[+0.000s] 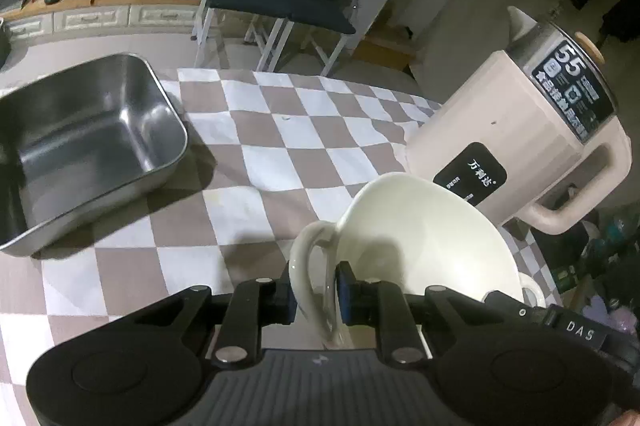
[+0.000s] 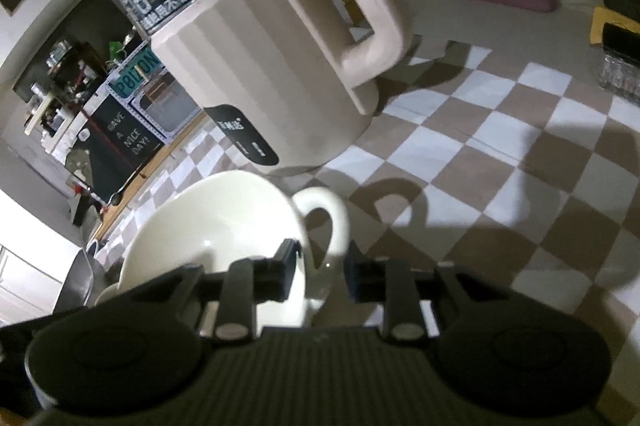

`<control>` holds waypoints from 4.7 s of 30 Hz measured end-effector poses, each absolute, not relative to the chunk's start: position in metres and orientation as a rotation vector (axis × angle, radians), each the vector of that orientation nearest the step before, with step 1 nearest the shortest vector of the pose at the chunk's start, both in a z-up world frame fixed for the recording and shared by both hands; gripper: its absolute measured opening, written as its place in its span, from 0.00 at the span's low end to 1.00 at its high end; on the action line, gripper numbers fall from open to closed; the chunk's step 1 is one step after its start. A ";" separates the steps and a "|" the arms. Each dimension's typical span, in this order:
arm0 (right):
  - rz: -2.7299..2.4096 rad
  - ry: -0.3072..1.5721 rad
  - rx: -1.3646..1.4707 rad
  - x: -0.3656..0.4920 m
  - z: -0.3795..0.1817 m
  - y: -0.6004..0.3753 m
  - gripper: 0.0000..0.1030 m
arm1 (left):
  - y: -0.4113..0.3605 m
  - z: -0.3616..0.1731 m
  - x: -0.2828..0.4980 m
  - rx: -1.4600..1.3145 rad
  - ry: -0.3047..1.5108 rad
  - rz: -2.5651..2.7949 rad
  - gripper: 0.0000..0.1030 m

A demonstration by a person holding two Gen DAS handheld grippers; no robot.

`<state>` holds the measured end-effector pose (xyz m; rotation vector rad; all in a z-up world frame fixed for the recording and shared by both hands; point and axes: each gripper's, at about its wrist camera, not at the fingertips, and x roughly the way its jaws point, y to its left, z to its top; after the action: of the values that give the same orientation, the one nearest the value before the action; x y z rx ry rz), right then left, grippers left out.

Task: Organize plates and bowls
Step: 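Lift the cream two-handled bowl off the table with both tools, then carry the cream bowl with both tools toward the yellow-rimmed bowl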

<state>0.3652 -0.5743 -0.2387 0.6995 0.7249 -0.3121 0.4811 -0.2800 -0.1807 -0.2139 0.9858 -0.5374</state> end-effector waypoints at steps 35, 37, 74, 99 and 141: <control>-0.164 0.511 0.512 0.318 -0.150 -0.528 0.19 | -0.229 -0.078 0.395 -0.232 0.762 -0.475 0.20; -0.137 0.493 0.508 0.309 -0.138 -0.521 0.19 | -0.217 -0.064 0.380 -0.240 0.744 -0.465 0.20; 0.315 0.586 0.331 0.242 -0.091 -0.351 0.21 | 0.033 -0.032 0.178 -0.349 0.676 -0.203 0.22; 0.276 0.823 0.187 0.255 -0.142 -0.286 0.22 | 0.082 -0.111 0.197 -0.380 0.926 -0.170 0.22; 0.214 1.081 0.249 0.278 -0.186 -0.267 0.22 | 0.083 -0.149 0.228 -0.328 1.033 -0.050 0.22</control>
<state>0.2782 -0.2668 -0.1860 0.2488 1.0808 0.2142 0.2277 0.0826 -0.1492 -0.3277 1.0326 -0.0505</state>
